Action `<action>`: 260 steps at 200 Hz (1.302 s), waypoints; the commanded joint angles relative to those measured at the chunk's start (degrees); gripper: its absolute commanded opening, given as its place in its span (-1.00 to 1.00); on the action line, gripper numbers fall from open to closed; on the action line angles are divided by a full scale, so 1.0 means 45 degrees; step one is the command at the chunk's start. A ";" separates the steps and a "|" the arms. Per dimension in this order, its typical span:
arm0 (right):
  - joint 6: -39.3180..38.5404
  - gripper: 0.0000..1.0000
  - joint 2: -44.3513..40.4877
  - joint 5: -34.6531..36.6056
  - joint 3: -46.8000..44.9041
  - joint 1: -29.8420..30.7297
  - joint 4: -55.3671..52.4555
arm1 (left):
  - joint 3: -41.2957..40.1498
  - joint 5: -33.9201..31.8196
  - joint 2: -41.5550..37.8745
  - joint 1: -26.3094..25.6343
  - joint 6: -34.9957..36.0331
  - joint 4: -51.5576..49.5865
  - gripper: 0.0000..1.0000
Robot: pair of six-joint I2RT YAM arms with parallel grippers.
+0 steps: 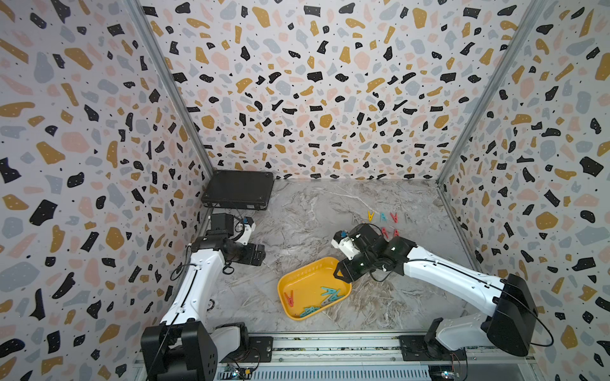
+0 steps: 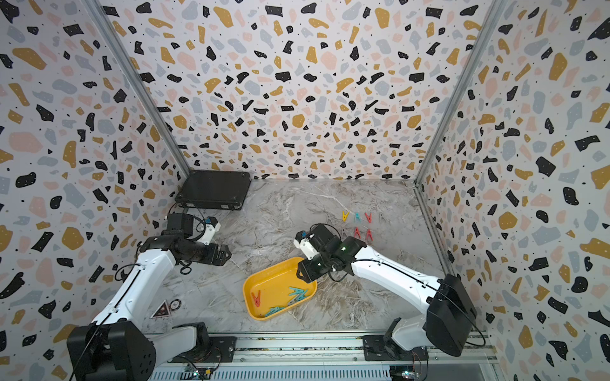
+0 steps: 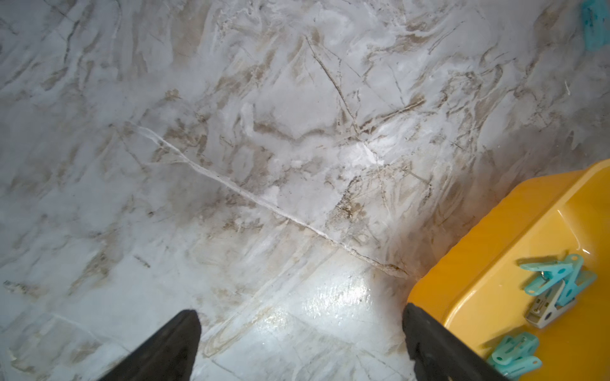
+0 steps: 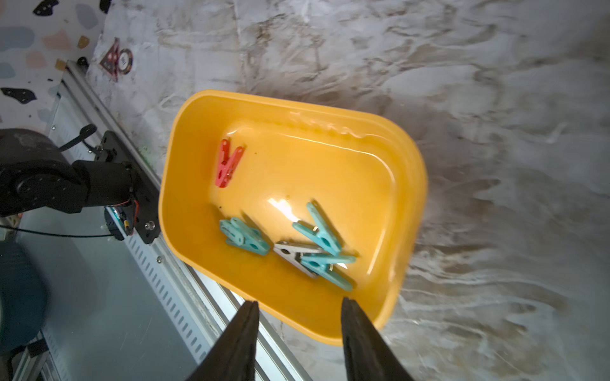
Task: Take the clothespins out of the storage box
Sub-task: Pick up the clothespin from the storage box.
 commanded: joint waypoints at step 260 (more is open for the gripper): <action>0.0184 -0.12 0.8779 0.1049 0.6651 0.3253 -0.0119 | -0.0136 0.0551 -0.0103 0.1650 -0.0010 0.0150 0.99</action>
